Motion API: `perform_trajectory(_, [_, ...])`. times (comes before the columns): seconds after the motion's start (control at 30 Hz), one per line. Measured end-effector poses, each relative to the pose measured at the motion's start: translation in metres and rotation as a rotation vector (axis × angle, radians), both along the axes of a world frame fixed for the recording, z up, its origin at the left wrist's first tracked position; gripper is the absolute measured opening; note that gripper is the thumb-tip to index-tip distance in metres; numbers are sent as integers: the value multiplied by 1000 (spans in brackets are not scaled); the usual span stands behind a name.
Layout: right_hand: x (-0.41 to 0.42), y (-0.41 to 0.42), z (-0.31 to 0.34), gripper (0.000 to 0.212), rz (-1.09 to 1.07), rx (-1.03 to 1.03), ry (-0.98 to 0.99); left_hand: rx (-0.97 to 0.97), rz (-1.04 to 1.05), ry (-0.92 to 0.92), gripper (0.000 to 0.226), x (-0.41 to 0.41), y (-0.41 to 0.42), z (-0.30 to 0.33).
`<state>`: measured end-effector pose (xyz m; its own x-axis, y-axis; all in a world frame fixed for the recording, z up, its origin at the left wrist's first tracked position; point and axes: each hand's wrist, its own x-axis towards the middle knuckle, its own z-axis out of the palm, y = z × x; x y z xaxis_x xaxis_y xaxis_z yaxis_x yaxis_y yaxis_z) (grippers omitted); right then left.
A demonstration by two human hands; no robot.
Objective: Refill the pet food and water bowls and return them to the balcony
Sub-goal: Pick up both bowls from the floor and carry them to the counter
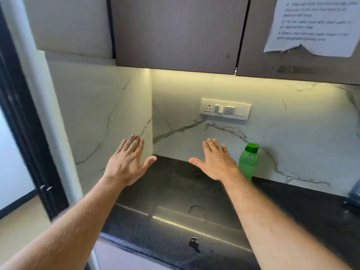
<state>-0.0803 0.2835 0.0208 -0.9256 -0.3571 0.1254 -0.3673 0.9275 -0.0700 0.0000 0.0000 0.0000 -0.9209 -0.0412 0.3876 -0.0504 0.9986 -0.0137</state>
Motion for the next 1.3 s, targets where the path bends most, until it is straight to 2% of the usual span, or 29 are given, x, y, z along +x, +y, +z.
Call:
perform_trajectory(0.27, [15, -47, -3, 104, 239, -5, 23, -73, 161, 51, 91, 82, -21, -2])
perform_trajectory(0.4, [35, -85, -11, 96, 406, -54, 5, -141, 199, 12, 96, 136, -34, -9])
perform_trajectory(0.5, [57, -119, -23, 91, 514, -51, -10, -122, 291, 7, 93, 179, -51, -21])
perform_trajectory(0.8, [135, -245, -33, 93, 789, -31, -36, -82, 573, 7, 92, 294, -132, -35])
perform_trajectory(1.03, [191, -339, -49, 89, 916, -34, -79, -13, 670, 94, 89, 366, -195, -56])
perform_trajectory(1.3, [239, -432, -72, 90, 1008, 27, -117, 69, 776, -4, 93, 422, -266, -90])
